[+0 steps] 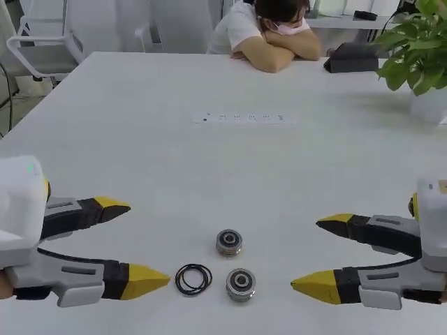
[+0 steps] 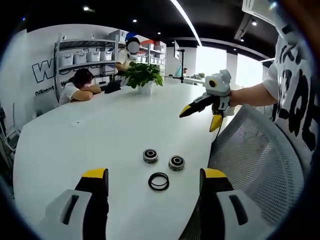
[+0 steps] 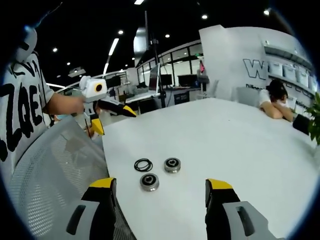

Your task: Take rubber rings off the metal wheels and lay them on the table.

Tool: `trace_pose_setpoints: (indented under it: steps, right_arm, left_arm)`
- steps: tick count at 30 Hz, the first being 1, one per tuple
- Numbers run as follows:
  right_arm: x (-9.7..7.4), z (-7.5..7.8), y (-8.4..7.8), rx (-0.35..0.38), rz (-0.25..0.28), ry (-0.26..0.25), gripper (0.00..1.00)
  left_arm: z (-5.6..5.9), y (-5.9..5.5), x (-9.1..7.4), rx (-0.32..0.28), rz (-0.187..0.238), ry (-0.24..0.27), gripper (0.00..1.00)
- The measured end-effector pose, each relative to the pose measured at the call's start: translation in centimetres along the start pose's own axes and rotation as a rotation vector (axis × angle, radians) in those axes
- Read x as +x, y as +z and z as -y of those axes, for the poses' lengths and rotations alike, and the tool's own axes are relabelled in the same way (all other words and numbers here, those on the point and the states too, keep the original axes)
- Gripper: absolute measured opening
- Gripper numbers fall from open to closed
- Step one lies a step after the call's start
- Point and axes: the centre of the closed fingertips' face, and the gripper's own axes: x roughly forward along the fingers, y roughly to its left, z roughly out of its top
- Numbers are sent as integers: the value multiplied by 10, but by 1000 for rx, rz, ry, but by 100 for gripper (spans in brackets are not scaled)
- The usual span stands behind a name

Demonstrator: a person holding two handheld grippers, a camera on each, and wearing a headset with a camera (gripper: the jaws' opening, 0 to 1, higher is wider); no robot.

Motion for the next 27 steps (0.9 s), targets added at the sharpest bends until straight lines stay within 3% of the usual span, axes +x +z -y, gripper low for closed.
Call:
trace_pose_setpoints:
  steps: [13,27]
  right_arm:
    - [-7,-9,-10,-33,-27,-14,76]
    - [-8,-13,-18,-70,-65,-1,77]
  left_arm:
    - [7,-13,-4,-18,-11,14,74]
    - [10,-16,-9,-41,-12,27,75]
